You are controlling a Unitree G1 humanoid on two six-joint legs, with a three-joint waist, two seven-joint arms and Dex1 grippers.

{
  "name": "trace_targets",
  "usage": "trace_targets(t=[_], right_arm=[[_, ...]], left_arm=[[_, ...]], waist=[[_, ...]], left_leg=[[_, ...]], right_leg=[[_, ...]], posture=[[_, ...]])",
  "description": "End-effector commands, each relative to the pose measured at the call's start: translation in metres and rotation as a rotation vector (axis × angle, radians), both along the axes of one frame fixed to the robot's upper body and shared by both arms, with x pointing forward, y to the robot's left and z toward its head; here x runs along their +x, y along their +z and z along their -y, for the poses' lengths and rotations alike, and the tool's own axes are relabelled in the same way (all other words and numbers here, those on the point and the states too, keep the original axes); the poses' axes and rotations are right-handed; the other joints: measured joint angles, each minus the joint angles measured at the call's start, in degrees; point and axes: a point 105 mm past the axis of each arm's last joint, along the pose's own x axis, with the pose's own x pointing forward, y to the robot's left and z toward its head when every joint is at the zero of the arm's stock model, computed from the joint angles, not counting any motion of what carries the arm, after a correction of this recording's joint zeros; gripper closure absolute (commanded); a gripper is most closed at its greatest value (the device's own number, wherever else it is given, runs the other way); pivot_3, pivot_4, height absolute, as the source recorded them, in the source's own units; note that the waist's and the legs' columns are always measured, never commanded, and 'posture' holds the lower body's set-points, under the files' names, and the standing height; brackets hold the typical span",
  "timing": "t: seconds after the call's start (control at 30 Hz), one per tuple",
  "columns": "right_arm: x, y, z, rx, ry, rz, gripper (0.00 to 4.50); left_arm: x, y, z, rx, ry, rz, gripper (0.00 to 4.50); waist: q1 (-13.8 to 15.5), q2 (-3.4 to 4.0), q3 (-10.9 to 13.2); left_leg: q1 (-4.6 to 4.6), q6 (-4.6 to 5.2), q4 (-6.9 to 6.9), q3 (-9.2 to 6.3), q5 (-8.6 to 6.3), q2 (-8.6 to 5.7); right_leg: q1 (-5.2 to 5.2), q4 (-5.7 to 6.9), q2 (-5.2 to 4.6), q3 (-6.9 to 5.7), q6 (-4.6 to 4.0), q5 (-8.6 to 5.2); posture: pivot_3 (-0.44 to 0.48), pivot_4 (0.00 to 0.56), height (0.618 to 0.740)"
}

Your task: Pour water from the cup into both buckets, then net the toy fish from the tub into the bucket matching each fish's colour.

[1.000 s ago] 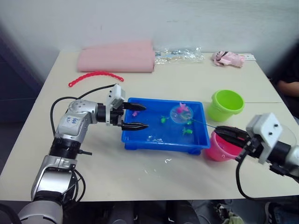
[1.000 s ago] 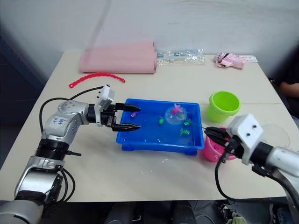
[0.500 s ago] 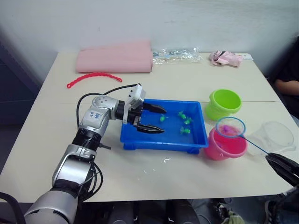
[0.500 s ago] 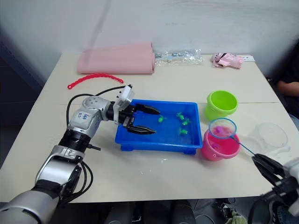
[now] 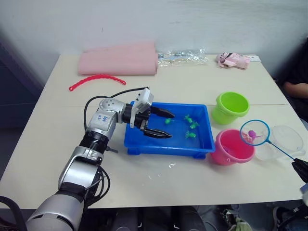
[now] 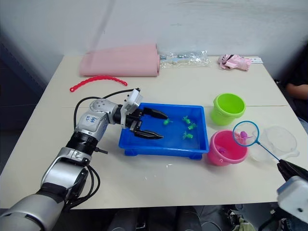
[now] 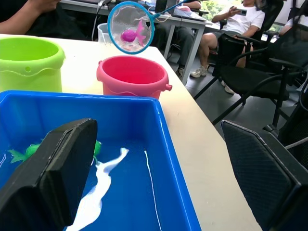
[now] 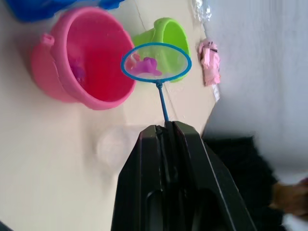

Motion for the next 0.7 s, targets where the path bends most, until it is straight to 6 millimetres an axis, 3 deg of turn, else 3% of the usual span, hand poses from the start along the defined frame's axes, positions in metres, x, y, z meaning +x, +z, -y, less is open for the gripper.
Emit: trace_targets(t=[0.03,0.17,0.3,0.5,0.7], right_arm=[[0.002,-0.005,0.004,-0.259,0.071,0.003,4.50],[0.002,-0.007,0.001,-0.492,0.180,0.014,4.50],[-0.001,-0.004,0.011,-0.428,0.140,0.058,4.50],[0.013,0.009,0.001,0.129,0.091,0.161,4.50],[0.042,0.005,-0.028,0.714,0.206,-0.078,4.50]], left_arm=[[0.001,0.012,0.001,-0.015,-0.007,0.045,0.03],[0.003,0.013,-0.001,-0.017,0.008,0.051,0.03],[0.004,0.012,-0.004,-0.014,0.022,0.052,0.03],[0.010,0.005,-0.020,0.019,0.083,0.042,0.03],[0.014,0.000,-0.061,0.064,0.215,0.020,0.03]], waist=[[0.0,0.00,0.0],[0.0,0.00,0.0],[-0.1,0.00,0.0],[-0.1,0.00,0.0],[-0.4,0.01,0.0]], left_leg=[[0.00,0.00,0.00,-0.01,0.00,0.00],[0.01,-0.02,0.00,0.00,0.01,0.00],[0.02,-0.03,0.00,0.01,0.02,0.01],[0.02,-0.03,0.01,0.01,0.02,0.02],[0.04,-0.03,0.04,-0.05,0.02,0.07]], right_leg=[[0.00,0.01,0.00,0.00,0.00,0.00],[0.00,0.01,0.00,0.01,0.01,-0.01],[-0.01,0.02,0.00,0.03,0.01,-0.01],[0.00,0.02,0.00,0.04,0.01,-0.01],[0.02,0.04,-0.01,0.05,-0.02,-0.02]], posture=[[0.000,0.150,0.738],[0.000,0.150,0.738],[0.000,0.150,0.738],[0.000,0.150,0.738],[0.000,0.150,0.738]])
